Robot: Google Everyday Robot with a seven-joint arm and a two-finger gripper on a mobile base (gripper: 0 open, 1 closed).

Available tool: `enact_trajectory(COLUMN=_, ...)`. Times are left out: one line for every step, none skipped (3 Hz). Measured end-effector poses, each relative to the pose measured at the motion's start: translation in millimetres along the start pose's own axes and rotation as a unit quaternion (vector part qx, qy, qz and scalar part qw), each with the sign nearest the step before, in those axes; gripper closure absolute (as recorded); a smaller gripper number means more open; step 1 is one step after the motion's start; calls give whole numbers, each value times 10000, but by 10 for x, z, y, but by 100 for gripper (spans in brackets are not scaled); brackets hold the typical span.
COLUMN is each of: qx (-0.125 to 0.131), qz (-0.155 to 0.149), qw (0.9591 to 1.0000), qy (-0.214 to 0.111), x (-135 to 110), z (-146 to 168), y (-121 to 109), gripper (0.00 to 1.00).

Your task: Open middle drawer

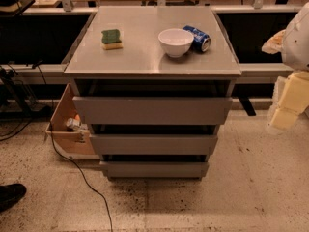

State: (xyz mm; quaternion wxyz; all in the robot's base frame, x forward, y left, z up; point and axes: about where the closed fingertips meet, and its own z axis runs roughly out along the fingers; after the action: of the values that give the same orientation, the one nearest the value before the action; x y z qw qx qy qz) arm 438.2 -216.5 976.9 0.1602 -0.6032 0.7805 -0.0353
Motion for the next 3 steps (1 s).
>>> enact_trajectory(qx=-8, qz=7, qw=10000, qy=-24, x=-8, z=35, y=5, gripper=0)
enact_trajectory(qx=-89, qz=66, qw=9997, qy=-212, x=-66, z=325, y=49, gripper=0)
enact_trajectory(qx=-326, qz=177, qw=9982, qy=-464, x=-130, z=947, y=167, gripper=0)
